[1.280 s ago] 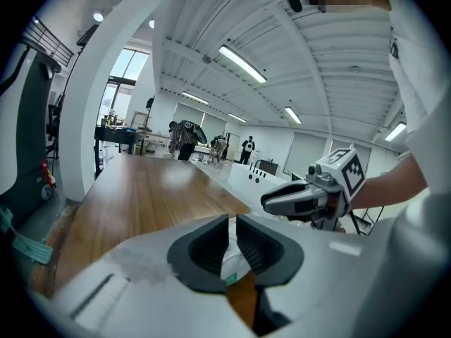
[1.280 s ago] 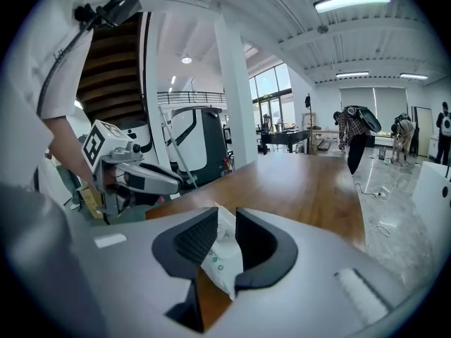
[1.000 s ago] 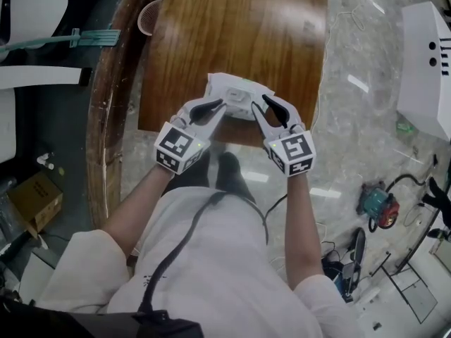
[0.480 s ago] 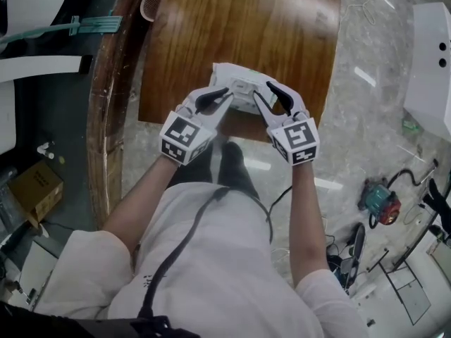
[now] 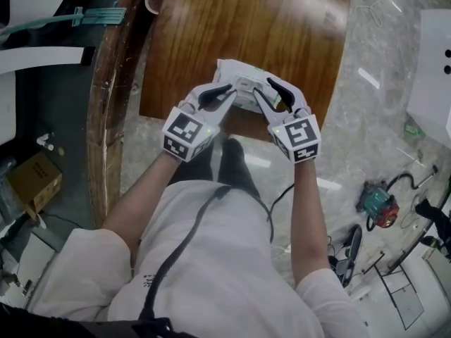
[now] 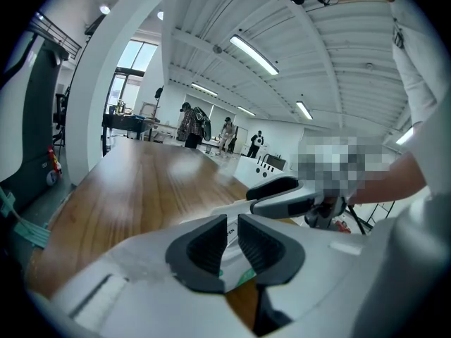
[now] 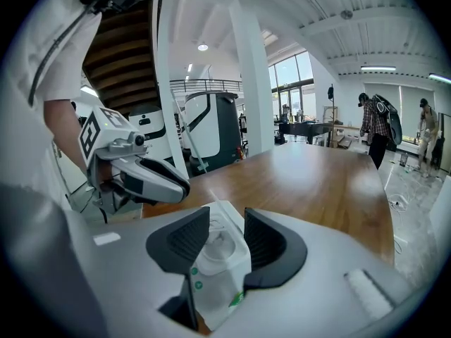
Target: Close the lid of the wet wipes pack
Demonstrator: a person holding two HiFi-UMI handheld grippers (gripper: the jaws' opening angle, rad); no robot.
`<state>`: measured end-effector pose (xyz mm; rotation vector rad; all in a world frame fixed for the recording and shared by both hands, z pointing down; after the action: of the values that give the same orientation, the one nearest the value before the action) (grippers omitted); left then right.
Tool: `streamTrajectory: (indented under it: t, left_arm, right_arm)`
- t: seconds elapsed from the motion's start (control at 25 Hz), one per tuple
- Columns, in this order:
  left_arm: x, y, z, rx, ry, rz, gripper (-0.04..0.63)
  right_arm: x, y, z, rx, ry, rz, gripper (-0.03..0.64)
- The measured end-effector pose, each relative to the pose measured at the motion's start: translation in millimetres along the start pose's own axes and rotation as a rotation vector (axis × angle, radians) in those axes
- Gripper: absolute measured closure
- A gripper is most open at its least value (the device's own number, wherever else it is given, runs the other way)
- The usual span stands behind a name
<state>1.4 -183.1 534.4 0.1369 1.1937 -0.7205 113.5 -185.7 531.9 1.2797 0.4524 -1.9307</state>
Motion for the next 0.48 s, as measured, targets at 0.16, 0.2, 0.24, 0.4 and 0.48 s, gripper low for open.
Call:
streamTrajectory:
  t: [0.16,0.2,0.24,0.4,0.48]
  left_arm:
    - [0.2,-0.9,-1.9,0.010,0.007,-0.004,0.538]
    - [-0.4,-0.8,-2.5,0.012,0.004,-0.006,0.537]
    - [-0.6,-0.5,-2.9,0.014,0.003,-0.010,0.537]
    - [0.3,0.7,-4.1,0.016,0.006,-0.015,0.537]
    - [-0.4,1.2,-4.6,0.017,0.007,-0.013,0.537]
  right_arm:
    - [1.0,-2.5,1.9,0.009,0.000,-0.004,0.457]
    - [0.7,-3.3,1.8,0.011,0.000,-0.002,0.457]
    - [0.2,-3.9,1.4,0.013,-0.001,-0.001,0.457]
    - [-2.1,-5.8,0.1,0.014,-0.006,0.001,0.457]
    - [-3.8,-7.3,0.0,0.015,-0.007,0.003,0.457]
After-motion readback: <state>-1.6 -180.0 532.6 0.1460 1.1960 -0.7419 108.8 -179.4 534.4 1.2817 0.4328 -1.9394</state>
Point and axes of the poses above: the fingertips, and each gripper's own axes: z forward along the fingers, y to its right, x out of its top, the point moved 4 cm from there along -z, backward along the fingers, and after that the axes turned 5 degrees about y, right-handed, at the moved point
